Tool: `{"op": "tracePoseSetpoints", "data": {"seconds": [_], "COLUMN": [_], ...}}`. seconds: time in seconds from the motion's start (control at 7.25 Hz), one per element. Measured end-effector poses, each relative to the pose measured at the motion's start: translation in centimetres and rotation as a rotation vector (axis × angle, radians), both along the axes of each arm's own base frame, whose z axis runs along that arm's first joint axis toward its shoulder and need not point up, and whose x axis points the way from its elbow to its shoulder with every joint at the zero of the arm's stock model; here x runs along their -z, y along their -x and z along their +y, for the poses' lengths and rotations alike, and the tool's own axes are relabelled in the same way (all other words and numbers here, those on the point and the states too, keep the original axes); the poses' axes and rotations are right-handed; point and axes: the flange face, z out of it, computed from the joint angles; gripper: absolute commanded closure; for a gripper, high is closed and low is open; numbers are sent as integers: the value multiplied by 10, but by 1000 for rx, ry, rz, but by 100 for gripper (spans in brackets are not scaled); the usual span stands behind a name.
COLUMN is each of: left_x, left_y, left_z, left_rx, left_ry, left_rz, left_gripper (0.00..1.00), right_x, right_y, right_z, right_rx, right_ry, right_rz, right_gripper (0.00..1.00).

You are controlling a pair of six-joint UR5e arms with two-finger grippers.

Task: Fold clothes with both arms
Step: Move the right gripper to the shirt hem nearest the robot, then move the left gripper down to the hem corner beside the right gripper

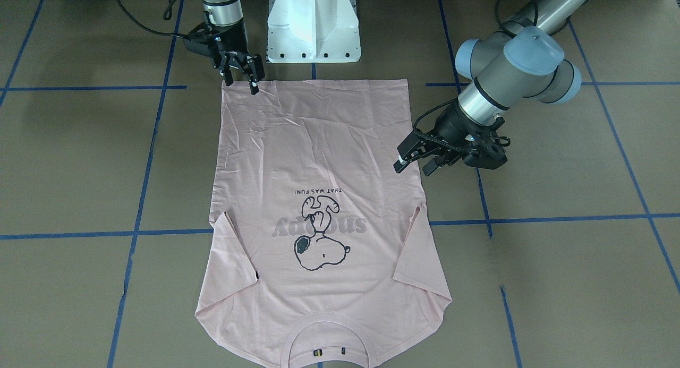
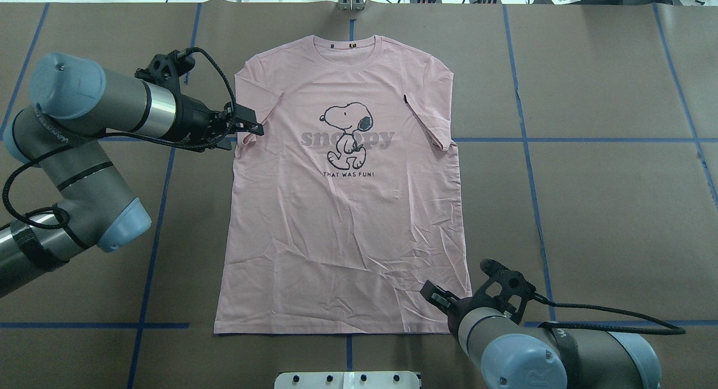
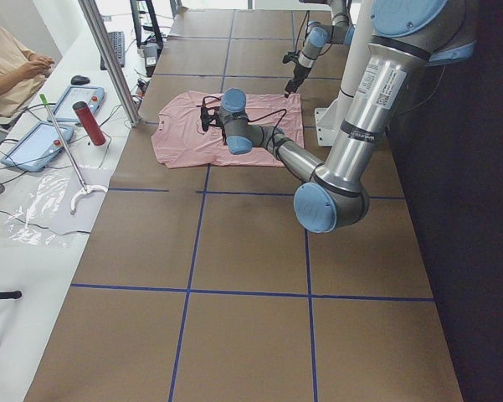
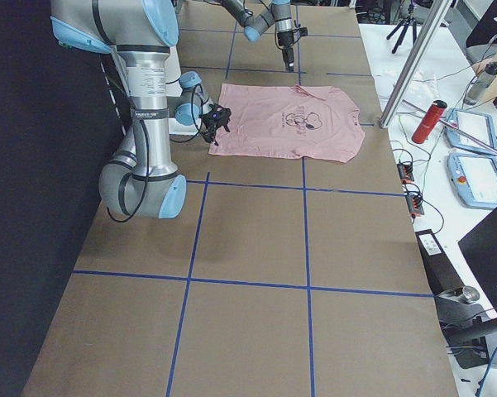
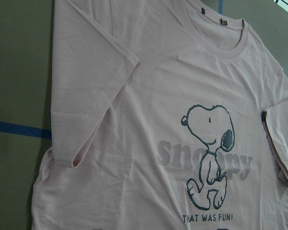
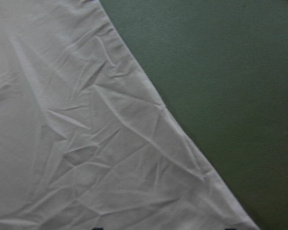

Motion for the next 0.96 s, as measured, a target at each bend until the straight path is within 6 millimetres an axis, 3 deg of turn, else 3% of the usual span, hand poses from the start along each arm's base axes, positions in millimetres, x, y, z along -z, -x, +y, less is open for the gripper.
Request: {"op": "tracePoseSetpoints", "data": {"seconds": [0.55, 0.69, 0.83, 0.96], "left_x": [6, 7, 8, 7], "left_y": [2, 3, 3, 4], "left_z": [5, 6, 6, 6], "left_rx": [-2, -2, -1, 4], "left_ry": [-10, -11, -12, -12], "left_rz": [11, 13, 14, 13], "left_gripper": [12, 12, 12, 12], "right_x": [-29, -34, -37, -38], "right_y": [-3, -1, 1, 2], "right_z": [23, 25, 27, 28], "right_rx": [18, 22, 24, 26], "right_ry": [26, 26, 27, 27], "right_rz": [50, 60, 68, 70], "right_gripper": [28, 51, 99, 100]}}
